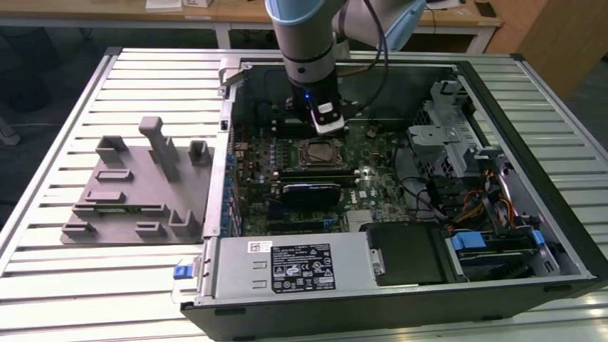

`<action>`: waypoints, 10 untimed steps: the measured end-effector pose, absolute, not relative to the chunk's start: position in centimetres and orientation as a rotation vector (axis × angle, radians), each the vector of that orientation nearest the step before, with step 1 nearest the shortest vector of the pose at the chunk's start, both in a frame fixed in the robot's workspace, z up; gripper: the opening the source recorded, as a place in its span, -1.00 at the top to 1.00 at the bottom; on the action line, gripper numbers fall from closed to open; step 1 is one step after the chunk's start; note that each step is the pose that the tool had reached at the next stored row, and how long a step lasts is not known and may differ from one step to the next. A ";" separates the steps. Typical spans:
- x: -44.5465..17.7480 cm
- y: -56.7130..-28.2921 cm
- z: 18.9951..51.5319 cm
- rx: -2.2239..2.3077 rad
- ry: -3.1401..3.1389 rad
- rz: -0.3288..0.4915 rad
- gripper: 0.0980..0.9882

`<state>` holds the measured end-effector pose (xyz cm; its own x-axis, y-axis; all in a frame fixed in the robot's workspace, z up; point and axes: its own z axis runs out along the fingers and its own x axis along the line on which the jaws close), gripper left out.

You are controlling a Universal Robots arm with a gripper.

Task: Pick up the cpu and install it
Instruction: 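Install the first cpu locking lever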

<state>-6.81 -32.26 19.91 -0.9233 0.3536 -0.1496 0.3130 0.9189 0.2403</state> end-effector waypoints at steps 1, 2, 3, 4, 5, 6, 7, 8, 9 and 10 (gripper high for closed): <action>-6.8 -32.3 19.9 0.507 2.889 0.316 0.98; -6.8 -32.3 19.9 0.507 2.889 0.316 0.98; -6.8 -32.3 19.9 0.508 2.888 0.315 0.98; -6.8 -32.3 19.9 0.508 2.888 0.316 0.98; -6.8 -32.3 19.9 0.508 2.888 0.316 0.98; -6.8 -32.3 19.8 0.508 2.886 0.316 0.98; -6.8 -32.3 19.8 0.506 2.882 0.317 0.98; -6.9 -32.3 19.7 0.505 2.878 0.317 0.98; -6.9 -32.3 19.7 0.504 2.874 0.318 0.98; -6.9 -32.3 19.6 0.502 2.870 0.319 0.98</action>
<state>-6.88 -32.26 19.62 -0.9198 0.3547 -0.1678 0.3093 0.9185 0.2465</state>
